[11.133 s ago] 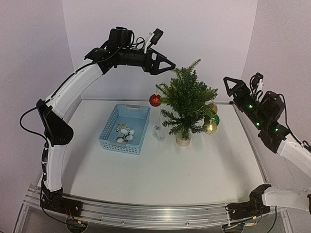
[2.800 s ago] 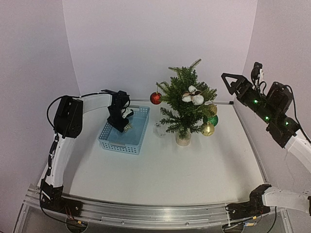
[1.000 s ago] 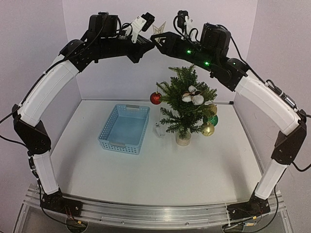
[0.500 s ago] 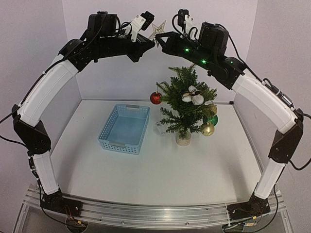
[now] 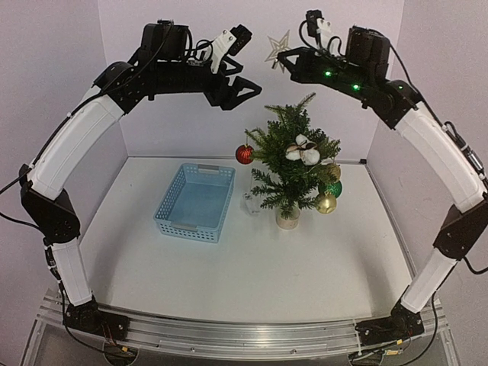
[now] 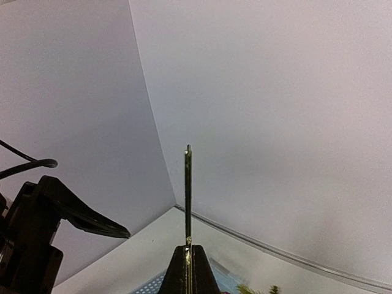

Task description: Decorate the small christmas tree

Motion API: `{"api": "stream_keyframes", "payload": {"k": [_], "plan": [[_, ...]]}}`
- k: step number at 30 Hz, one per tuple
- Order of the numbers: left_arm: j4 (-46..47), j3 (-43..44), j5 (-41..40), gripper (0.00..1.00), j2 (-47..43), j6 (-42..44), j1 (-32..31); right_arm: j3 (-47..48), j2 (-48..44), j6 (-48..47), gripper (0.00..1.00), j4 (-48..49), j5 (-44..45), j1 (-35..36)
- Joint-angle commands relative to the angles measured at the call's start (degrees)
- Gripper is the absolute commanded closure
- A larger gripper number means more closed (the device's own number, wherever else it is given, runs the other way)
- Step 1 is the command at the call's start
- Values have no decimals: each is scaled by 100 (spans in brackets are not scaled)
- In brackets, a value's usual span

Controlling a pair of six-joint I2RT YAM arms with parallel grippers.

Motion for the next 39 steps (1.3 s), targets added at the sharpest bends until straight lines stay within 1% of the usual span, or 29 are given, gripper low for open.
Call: {"api": "stream_keyframes", "payload": {"k": [1, 3, 6, 8, 10, 12, 16, 18, 20, 24, 26, 29, 31, 35, 39], "plan": [[-78, 66, 145, 18, -14, -40, 11, -189, -674, -381, 100, -655, -171, -529], [-162, -81, 120, 14, -37, -58, 65, -407, -798, -278, 100, -707, -698, -959], [-285, -431, 159, 9, -108, -207, 187, -463, -871, -527, 100, -844, -1221, -1338], [-342, -705, 203, 9, -138, -360, 209, -509, -890, -781, 100, -838, -1563, -1516], [-373, -911, 302, 9, -129, -442, 243, -482, -801, -723, 100, -853, -2021, -1698], [-377, -1028, 415, 10, -81, -466, 264, -477, -711, -720, 100, -862, -2662, -1801], [-333, -949, 658, 10, 117, -525, 363, -790, -811, -1065, 100, -850, -3254, -1811], [-369, -719, 878, 11, 327, -471, 385, -896, -836, -1153, 100, -860, -3455, -1845], [-351, -373, 1090, 15, 535, -423, 388, -936, -799, -1159, 100, -861, -3658, -1893], [-274, 209, 1590, 25, 964, -271, 386, -963, -777, -1317, 100, -926, -3724, -1961], [-206, 368, 1684, 29, 1137, -300, 382, -1124, -845, -1527, 100, -906, -3685, -1972], [-38, 424, 1769, 30, 1375, -428, 381, -1431, -893, -1630, 100, -754, -3791, -1968], [49, 582, 1784, 30, 1547, -544, 382, -1464, -860, -1678, 100, -741, -3763, -1972], [200, 892, 1763, 34, 1793, -694, 386, -1325, -795, -1695, 100, -639, -3705, -1970], [265, 897, 1872, 40, 1874, -820, 382, -1323, -811, -1825, 100, -567, -3522, -1970]]}}
